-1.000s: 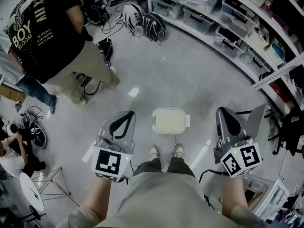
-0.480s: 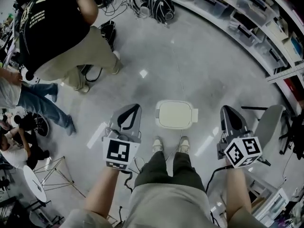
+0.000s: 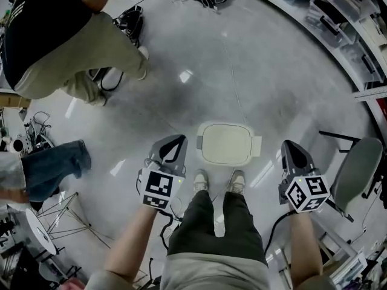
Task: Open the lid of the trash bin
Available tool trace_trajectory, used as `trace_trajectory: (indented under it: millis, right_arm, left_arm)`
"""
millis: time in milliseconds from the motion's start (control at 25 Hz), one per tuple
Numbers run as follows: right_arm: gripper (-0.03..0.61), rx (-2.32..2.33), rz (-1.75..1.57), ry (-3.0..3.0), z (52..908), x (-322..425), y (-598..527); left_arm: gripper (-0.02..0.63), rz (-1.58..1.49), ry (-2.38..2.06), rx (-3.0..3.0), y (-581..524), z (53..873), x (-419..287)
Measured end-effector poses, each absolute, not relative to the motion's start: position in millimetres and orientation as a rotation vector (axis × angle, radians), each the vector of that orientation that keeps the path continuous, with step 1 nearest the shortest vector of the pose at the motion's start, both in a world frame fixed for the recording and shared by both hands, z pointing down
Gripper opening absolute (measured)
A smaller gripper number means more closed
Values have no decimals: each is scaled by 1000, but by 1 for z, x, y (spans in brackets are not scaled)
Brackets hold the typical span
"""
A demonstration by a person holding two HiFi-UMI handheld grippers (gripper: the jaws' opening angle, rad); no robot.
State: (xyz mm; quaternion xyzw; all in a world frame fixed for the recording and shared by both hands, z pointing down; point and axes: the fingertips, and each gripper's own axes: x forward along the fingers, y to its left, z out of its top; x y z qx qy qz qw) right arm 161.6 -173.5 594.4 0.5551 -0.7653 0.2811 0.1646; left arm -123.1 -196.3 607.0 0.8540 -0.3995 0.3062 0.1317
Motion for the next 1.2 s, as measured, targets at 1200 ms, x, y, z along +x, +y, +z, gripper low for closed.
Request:
trace_trajectory:
  millis: [1200]
  right_arm:
    - [3,1590,1007,-1880,883,222,-123]
  left_arm:
    - [2,1002,-951,2003,-152,947,-127]
